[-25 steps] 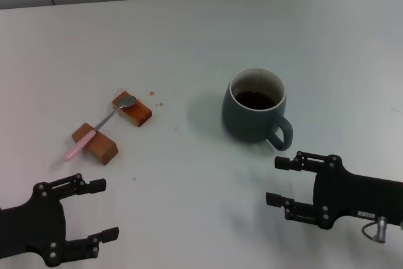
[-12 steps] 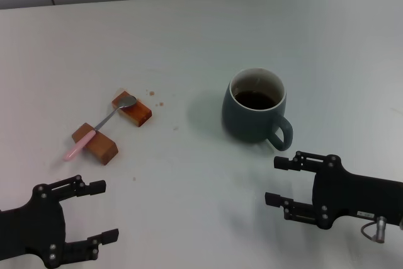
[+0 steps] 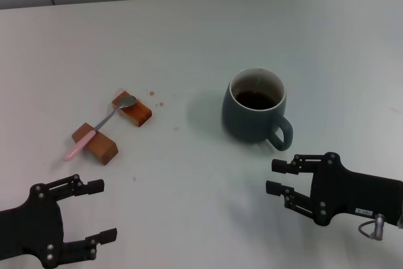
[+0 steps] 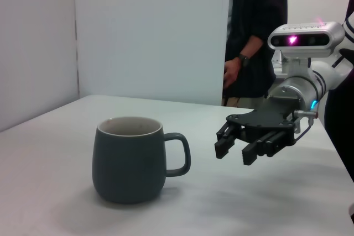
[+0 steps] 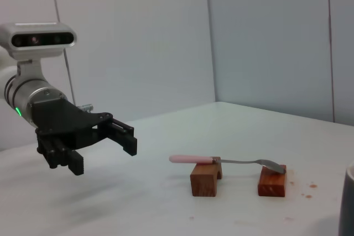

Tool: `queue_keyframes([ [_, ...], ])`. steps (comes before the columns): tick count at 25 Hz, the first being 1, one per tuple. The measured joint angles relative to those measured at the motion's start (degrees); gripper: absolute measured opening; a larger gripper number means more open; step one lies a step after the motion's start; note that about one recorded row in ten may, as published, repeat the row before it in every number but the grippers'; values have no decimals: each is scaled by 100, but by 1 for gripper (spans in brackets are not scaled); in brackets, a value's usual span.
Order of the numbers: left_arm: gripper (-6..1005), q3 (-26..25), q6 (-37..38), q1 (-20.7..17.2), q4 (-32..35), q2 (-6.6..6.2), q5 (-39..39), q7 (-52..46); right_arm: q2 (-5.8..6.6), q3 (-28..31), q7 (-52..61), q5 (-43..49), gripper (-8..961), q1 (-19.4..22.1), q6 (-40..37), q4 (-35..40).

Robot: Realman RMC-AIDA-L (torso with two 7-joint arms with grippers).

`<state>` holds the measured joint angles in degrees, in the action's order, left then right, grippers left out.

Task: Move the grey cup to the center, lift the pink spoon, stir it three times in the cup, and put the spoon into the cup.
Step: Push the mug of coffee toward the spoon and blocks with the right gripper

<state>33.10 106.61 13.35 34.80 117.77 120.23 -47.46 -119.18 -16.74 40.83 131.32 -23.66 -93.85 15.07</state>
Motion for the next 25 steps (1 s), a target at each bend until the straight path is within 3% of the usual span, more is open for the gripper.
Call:
queue_keyframes([
  [8, 772, -5, 19, 2, 0, -8, 0, -1, 0, 3, -26, -1, 352, -4, 47, -34],
  [14, 771, -5, 19, 16, 0, -9, 0, -12, 0, 30, -180, -136, 110, 31, -4, -73],
  [18, 769, -5, 21, 19, 0, -9, 0, -21, 15, 36, -799, -997, 16, 254, -253, -244],
  [22, 768, -5, 26, 24, 7, -9, 0, -27, -3, 39, -1487, -2451, 16, 537, -231, -508],
  [25, 768, -5, 27, 34, 9, -14, 0, -25, -6, 39, -1777, -3275, 16, 540, 215, -737],
])
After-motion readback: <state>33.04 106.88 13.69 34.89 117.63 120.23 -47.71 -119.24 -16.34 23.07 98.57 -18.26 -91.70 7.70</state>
